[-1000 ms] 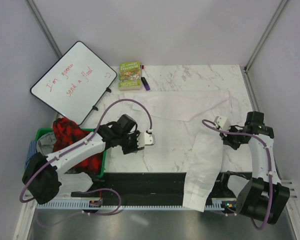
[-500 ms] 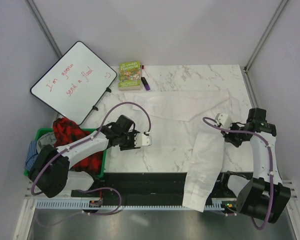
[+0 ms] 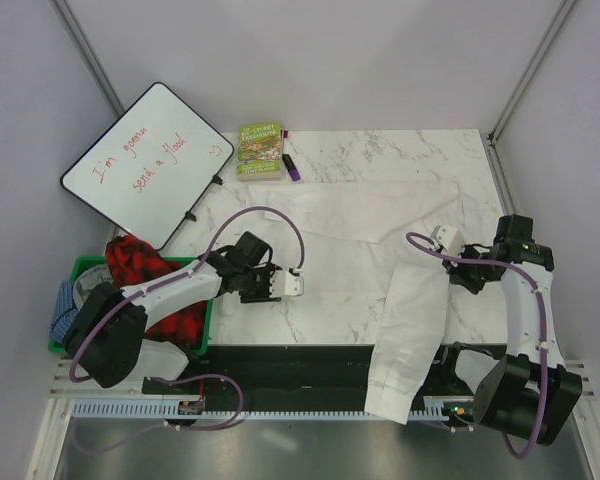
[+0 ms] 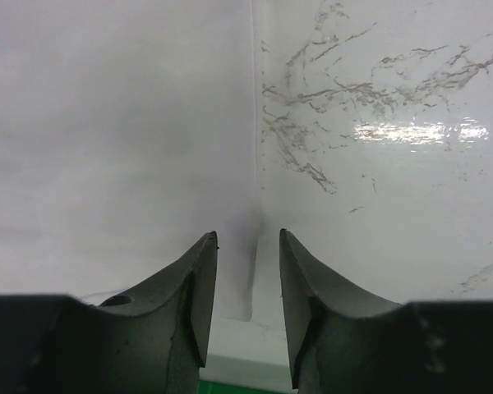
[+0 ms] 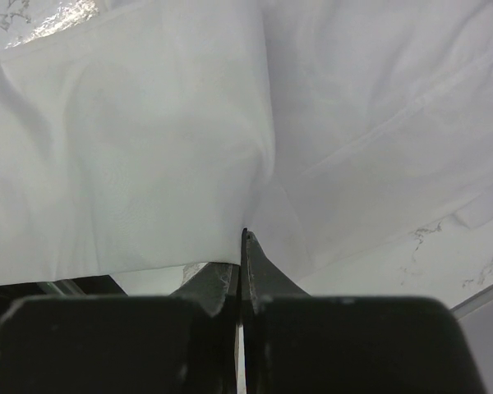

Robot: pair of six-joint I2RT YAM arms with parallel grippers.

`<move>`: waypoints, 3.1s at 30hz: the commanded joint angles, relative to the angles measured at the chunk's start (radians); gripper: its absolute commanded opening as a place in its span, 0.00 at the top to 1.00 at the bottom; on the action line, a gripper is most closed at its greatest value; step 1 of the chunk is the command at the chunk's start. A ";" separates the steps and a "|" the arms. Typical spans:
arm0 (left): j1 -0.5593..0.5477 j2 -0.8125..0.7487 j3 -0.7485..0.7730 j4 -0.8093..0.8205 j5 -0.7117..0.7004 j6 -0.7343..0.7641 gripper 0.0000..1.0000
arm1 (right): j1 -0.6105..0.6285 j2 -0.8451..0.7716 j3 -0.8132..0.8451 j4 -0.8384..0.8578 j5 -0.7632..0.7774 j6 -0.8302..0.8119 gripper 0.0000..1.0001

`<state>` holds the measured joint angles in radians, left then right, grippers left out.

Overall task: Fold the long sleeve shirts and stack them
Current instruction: Fold the shirt

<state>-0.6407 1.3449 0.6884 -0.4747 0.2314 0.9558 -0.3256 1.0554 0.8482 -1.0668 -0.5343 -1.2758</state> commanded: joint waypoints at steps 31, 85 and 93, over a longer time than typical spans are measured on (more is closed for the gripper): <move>0.191 0.118 0.341 -0.070 0.057 0.026 0.98 | -0.006 0.342 0.567 -0.094 -0.177 0.058 1.00; 0.394 0.410 0.637 -0.097 0.137 -0.136 0.55 | -0.122 0.944 1.085 -0.304 -0.081 0.382 0.07; 0.443 0.353 0.590 -0.151 0.236 -0.255 0.42 | -0.144 0.867 0.816 -0.265 -0.110 0.398 0.19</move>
<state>-0.2131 1.7634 1.2984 -0.5835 0.3801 0.7925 -0.4931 1.9781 1.7435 -1.2850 -0.5869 -0.9039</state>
